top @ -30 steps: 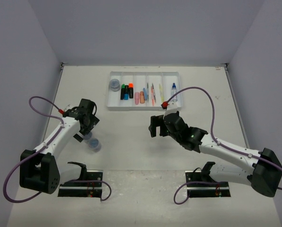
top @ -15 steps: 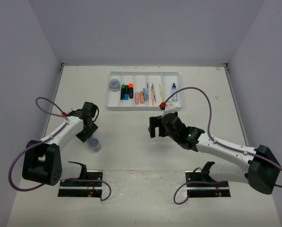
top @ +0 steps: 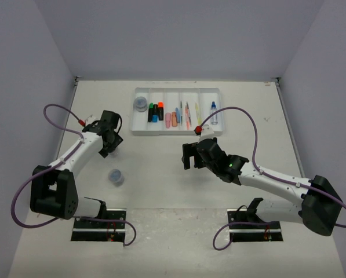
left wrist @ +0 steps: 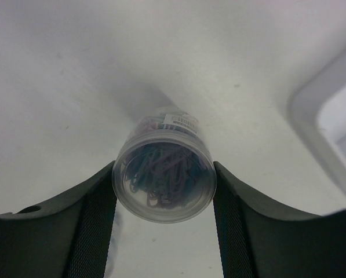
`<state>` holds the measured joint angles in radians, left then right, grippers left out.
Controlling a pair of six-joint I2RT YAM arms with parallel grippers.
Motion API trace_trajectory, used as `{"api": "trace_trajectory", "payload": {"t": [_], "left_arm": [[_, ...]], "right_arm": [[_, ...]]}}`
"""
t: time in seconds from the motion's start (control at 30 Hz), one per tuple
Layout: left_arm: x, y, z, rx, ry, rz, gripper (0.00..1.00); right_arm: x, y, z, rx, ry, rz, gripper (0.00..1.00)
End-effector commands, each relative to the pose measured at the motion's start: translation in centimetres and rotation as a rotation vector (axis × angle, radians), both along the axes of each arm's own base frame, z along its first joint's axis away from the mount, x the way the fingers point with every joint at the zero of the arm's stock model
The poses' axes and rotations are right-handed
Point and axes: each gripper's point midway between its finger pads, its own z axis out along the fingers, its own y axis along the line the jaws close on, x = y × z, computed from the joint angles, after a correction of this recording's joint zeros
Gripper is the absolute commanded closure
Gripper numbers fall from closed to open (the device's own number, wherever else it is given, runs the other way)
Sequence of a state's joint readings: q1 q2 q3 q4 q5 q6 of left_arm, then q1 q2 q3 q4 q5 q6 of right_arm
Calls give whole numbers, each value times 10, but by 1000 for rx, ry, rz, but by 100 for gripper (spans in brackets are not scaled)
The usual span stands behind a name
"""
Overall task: Sort the stationery into containers
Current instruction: Pick up the stationery from the center of the board, then place the stationery in the storage box.
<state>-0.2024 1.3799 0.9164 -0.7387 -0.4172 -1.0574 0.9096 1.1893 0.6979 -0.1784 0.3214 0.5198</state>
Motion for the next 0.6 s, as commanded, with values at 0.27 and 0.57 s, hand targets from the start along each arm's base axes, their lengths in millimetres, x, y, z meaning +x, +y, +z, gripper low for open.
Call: {"api": "trace_trajectory", "payload": {"t": [0.27, 0.57], "left_arm": [[152, -88, 69, -116, -349, -566, 100], [194, -102, 37, -44, -256, -604, 100]], "right_arm": [[8, 6, 19, 38, -44, -6, 1], [8, 7, 16, 28, -38, -4, 1]]}}
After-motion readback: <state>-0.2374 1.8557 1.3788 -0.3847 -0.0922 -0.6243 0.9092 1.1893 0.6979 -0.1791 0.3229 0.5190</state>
